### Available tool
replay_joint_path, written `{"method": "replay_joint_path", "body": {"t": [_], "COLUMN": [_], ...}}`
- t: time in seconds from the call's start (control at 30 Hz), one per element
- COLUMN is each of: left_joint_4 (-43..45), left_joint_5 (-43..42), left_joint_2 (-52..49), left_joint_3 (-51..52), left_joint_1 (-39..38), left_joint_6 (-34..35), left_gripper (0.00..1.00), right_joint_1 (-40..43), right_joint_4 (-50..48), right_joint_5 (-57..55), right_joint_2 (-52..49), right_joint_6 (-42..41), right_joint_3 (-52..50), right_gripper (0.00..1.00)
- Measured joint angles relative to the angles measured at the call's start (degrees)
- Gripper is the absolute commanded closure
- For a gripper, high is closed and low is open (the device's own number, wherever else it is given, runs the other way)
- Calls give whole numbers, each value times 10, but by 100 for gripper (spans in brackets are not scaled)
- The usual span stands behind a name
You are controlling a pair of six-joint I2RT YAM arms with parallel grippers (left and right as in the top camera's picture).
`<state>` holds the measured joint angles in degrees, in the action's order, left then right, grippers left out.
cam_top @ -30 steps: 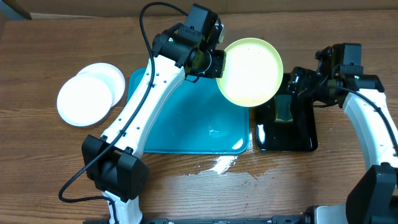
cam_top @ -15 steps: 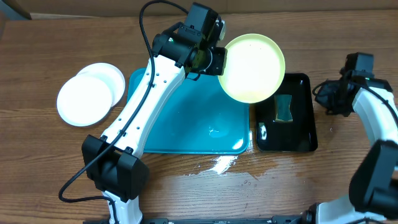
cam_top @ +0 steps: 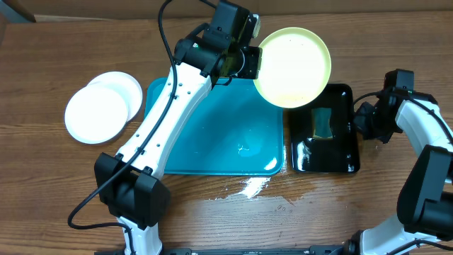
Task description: Clean dirty plates on tray and stack at the side
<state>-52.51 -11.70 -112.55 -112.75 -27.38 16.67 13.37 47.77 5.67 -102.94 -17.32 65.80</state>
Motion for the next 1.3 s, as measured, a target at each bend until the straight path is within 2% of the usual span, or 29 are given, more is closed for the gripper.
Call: {"method": "replay_joint_path", "body": {"t": [0.27, 0.57, 0.8, 1.03, 1.3], "left_joint_4": [20, 29, 42, 61, 78], "left_joint_5": [0, 2, 69, 173, 317], "left_joint_2": [-15, -31, -35, -35, -35], "left_joint_3": [0, 0, 0, 0, 0], "left_joint_1": [-18, -22, -46, -113, -157], "left_joint_6": [2, -2, -47, -79, -79], "left_gripper": [96, 96, 96, 96, 96], "right_joint_1": [0, 1, 1, 1, 2], "right_joint_4": [5, -8, -18, -21, -23], "right_joint_5": [51, 66, 64, 58, 54], "right_joint_2": [0, 0, 0, 0, 0], "right_joint_6": [17, 24, 24, 26, 26], "right_joint_3": [-6, -6, -6, -6, -6], "right_gripper": [96, 90, 88, 73, 50]}}
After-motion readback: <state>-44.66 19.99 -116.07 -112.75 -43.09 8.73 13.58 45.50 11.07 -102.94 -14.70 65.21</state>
